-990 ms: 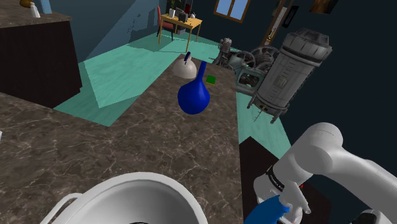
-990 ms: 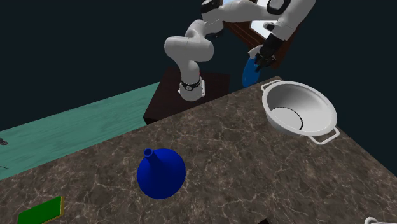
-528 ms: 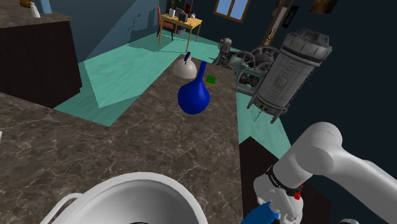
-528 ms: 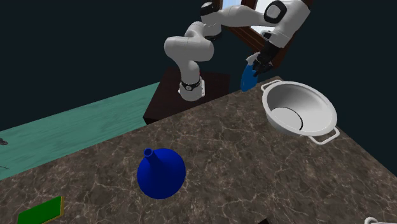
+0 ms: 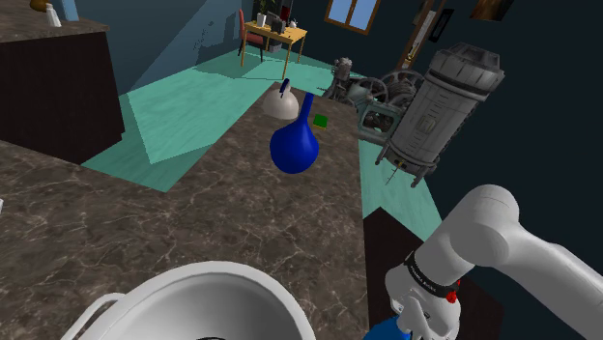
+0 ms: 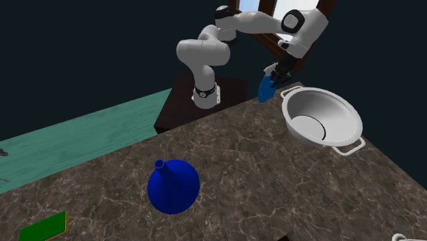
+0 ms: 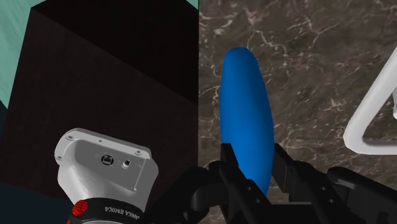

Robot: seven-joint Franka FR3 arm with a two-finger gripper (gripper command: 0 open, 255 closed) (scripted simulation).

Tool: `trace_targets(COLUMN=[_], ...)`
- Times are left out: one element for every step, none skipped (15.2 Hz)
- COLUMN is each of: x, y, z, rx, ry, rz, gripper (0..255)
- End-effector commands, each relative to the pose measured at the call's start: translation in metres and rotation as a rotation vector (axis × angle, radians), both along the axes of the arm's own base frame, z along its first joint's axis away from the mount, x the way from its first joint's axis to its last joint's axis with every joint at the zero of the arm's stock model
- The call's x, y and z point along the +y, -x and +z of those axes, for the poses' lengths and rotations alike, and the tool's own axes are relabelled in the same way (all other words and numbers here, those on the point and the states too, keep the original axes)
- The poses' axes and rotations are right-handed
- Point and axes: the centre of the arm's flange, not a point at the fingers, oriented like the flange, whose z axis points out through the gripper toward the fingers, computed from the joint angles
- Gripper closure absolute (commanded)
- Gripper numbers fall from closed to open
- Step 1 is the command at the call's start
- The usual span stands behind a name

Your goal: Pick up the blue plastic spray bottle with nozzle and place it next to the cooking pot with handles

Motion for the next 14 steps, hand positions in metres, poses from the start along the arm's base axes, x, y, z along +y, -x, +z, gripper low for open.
trace_targets(x=[0.0,0.0,0.0,0.0,0.0,0.0,-0.001,-0.001,-0.001,-0.001,-0.001,0.0,0.004,0.009], y=[-0.001,-0.001,-0.001,-0.001,-0.001,-0.001,0.0,-0.001,-0.001,-0.001,-0.001,-0.001,0.003,0.007], z=[-0.003,-0.003,-0.003,-0.003,-0.003,-0.003,-0.003,-0.003,-0.003,-0.003,-0.003,-0.003,0.009,0.021], rx=[0.002,0.002,0.002,0.002,0.002,0.002,0.002,0.002,0.002,0.002,0.002,0.002,0.002,0.002], ry=[0.004,0.004,0.004,0.004,0.004,0.004,0.004,0.004,0.004,0.004,0.004,0.004,0.004,0.004], rz=[-0.004,-0.004,-0.004,-0.004,-0.004,-0.004,-0.004,-0.003,-0.003,-0.003,-0.003,-0.004,-0.004,-0.004], gripper=[255,255,255,255,255,255,0,0,0,0,0,0,0,0])
